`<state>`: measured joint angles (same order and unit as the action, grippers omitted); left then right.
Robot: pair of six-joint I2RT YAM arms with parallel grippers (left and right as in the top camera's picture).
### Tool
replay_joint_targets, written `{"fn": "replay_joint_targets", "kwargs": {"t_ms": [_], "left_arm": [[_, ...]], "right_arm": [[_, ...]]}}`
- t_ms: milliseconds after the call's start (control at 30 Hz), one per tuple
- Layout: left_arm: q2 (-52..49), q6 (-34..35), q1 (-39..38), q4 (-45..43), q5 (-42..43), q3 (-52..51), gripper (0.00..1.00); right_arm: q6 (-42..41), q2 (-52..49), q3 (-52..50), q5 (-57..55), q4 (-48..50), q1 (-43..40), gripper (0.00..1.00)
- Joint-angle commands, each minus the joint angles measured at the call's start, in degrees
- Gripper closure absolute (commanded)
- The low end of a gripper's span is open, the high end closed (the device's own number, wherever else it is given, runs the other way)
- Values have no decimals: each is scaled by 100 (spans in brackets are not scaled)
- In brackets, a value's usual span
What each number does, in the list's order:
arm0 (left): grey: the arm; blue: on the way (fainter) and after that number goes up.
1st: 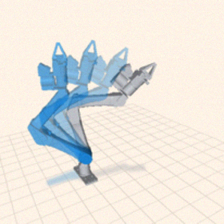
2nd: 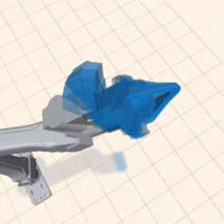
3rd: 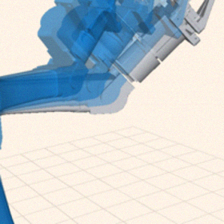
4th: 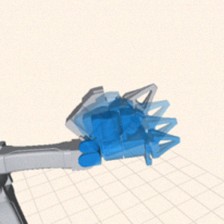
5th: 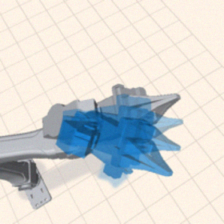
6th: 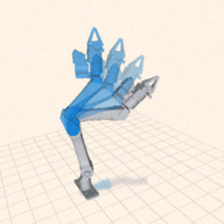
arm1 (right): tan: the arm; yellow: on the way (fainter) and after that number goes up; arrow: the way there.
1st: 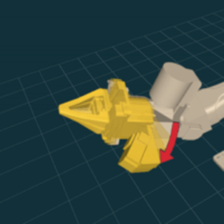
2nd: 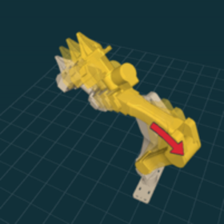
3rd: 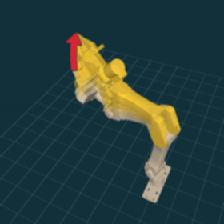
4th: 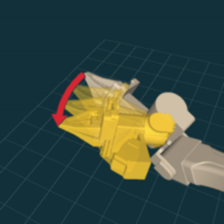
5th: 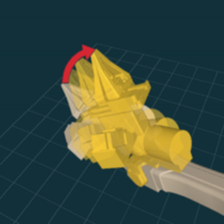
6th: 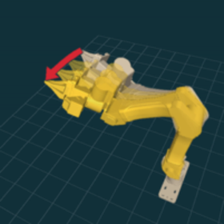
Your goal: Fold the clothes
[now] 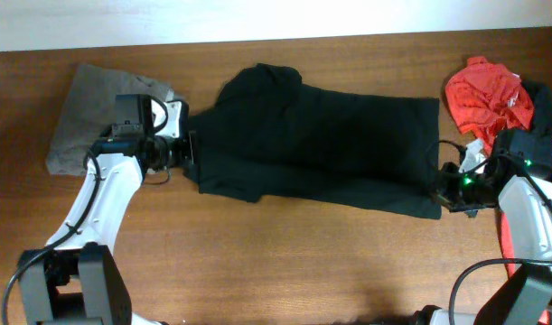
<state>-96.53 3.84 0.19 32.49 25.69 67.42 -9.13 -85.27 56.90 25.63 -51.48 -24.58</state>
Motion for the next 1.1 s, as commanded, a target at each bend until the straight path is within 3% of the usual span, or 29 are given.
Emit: {"fn": "replay_joint_targets", "kwargs": {"t_ms": [0, 433, 467, 567, 600, 633, 867, 1067], "left_arm": [[55, -114, 33, -374, -136, 57, 99], [-396, -114, -201, -1196, -546, 57, 98], [-472, -114, -225, -1244, -599, 57, 90], [-573, -103, -227, -1364, -874, 57, 49], [-573, -81, -210, -1384, -994, 57, 18], [-564, -68, -181, -1381, -1084, 68, 2], [-533, -70, -2, -645, -929, 234, 1], [-664, -249, -103, 186, -857, 151, 3]], "right_arm": [[-393, 66, 96, -17, 177, -20, 96], [-555, -492, 96, -120, 940, -20, 95], [-544, -518, 96, -120, 986, -20, 89], [-459, -525, 96, -127, 1088, -26, 68], [-433, -520, 96, -120, 1126, -31, 62], [-343, -520, 96, -120, 1150, -31, 59], [-319, -520, 98, -208, 710, -26, 43], [-354, -529, -66, -726, 42, -24, 39]]}}
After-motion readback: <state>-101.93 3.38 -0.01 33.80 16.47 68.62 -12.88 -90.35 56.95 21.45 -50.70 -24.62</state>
